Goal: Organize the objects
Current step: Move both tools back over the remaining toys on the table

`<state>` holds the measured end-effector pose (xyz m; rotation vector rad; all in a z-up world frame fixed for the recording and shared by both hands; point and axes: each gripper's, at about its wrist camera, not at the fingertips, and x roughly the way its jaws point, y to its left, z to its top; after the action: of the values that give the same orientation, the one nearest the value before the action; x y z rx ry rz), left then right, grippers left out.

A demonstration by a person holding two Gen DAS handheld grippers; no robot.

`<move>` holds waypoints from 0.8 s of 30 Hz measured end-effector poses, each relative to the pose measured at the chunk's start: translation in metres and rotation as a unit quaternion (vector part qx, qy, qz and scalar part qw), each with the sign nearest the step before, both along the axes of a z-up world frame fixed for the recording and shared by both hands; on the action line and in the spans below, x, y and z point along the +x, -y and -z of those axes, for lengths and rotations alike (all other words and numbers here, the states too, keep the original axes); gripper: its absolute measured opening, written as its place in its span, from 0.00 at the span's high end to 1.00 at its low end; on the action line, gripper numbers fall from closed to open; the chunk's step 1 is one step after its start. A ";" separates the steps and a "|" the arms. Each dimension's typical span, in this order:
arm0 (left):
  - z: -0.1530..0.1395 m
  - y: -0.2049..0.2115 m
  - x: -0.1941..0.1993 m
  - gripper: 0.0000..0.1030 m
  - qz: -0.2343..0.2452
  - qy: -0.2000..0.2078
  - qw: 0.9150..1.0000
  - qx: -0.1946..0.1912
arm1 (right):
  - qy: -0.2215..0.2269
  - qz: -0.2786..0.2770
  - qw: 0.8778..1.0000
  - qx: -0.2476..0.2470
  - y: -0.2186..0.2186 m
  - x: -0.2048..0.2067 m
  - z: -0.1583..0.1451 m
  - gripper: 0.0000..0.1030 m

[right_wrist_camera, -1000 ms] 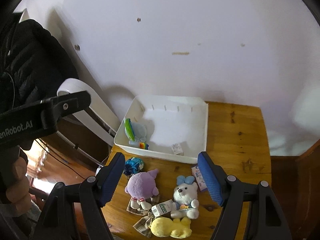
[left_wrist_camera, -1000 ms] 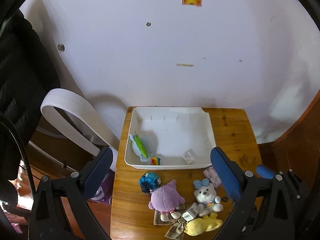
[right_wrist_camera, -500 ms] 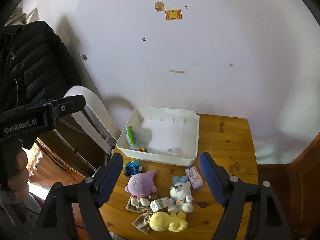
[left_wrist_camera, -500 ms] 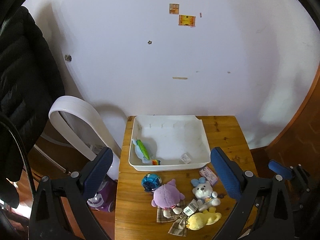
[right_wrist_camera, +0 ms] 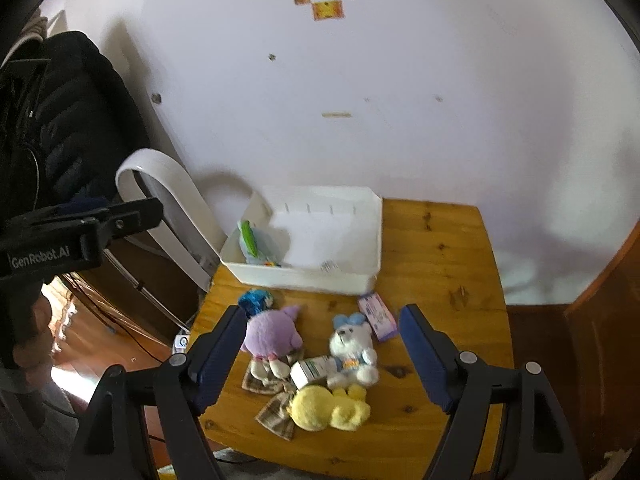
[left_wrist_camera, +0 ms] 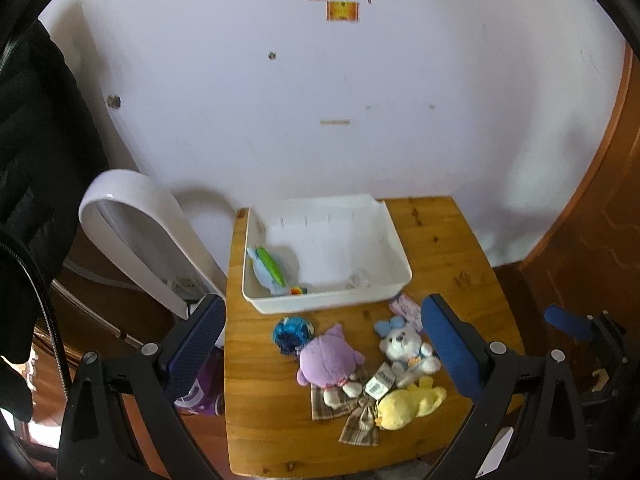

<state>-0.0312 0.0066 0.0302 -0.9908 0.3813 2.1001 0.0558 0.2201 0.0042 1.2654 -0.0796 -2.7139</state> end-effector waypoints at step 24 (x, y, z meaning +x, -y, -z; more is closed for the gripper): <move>0.115 -0.007 0.005 0.04 0.095 0.104 0.984 -0.107 | 0.123 0.031 0.992 -0.013 -0.007 0.026 0.124 0.23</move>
<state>-0.0263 0.0135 -0.0849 -1.2353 0.5806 1.7914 0.0817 0.2271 -0.1200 1.6093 -0.1838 -2.5815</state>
